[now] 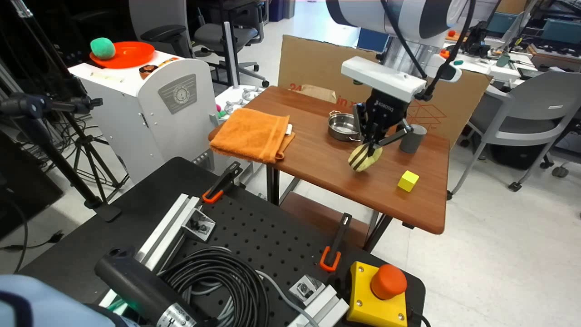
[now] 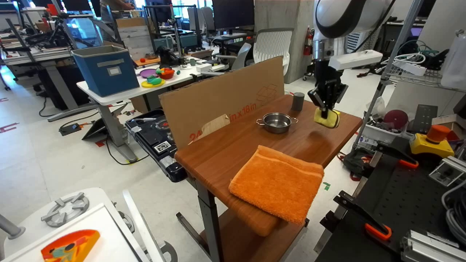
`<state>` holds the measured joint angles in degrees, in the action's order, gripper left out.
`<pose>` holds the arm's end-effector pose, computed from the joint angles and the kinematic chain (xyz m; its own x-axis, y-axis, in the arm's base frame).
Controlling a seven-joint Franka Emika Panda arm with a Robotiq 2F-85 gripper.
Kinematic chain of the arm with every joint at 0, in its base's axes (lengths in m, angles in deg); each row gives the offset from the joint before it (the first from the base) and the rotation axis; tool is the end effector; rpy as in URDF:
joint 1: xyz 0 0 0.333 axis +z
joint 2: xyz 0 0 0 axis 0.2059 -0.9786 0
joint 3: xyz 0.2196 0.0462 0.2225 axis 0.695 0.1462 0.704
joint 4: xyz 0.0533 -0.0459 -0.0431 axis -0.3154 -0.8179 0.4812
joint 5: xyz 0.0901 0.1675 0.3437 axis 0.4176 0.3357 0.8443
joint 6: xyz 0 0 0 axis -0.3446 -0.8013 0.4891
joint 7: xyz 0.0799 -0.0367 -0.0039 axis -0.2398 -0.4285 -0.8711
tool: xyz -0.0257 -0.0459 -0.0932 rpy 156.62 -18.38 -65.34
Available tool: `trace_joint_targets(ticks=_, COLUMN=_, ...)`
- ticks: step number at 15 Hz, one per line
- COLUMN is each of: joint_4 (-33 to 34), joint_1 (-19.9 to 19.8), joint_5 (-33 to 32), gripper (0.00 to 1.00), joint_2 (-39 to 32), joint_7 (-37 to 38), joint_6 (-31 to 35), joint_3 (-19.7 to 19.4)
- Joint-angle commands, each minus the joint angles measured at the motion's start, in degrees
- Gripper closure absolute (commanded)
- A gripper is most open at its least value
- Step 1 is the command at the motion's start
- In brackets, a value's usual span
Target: Remove the brown object from the pot
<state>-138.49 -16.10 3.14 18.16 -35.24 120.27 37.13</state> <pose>0.5614 -0.0963 0.1889 0.9153 -0.3443 -0.2089 -0.3374 -0.9388 0.0690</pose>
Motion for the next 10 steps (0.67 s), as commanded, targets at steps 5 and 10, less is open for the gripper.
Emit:
trace_joint_targets(ticks=5, joint_4=-2.4, joint_1=2.5, joint_5=-2.6, gripper=0.28, joint_2=0.3, joint_7=-0.8, joint_6=1.5, joint_3=-0.2)
trace_joint_targets(ticks=10, joint_4=-0.5, joint_1=2.0, joint_5=-1.9, gripper=0.17, joint_2=1.9, joint_7=0.2, joint_6=-13.3, joint_3=0.1)
